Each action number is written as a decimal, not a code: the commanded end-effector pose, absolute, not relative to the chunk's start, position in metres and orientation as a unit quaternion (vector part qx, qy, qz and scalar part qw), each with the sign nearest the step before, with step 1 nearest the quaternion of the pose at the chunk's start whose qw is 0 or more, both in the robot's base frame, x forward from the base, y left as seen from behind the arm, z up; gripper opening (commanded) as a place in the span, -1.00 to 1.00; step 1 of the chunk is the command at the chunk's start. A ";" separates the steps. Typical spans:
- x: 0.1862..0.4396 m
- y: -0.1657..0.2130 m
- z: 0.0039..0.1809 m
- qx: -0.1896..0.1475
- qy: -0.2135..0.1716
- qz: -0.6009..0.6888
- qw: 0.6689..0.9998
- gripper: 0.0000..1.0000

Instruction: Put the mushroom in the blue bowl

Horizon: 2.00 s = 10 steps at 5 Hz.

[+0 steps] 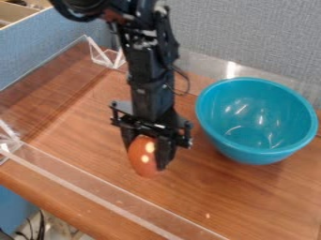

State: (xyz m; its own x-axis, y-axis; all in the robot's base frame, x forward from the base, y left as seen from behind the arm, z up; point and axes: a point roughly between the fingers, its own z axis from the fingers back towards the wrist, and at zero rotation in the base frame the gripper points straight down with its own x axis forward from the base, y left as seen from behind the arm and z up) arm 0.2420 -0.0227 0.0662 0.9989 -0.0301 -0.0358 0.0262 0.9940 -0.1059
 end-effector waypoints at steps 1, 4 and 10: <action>0.254 -0.027 0.072 -0.052 -0.002 -0.028 0.998 -1.00; 0.313 -0.089 0.101 -0.042 -0.015 -0.034 0.998 -1.00; 0.329 -0.095 0.089 -0.043 -0.015 -0.077 0.996 -1.00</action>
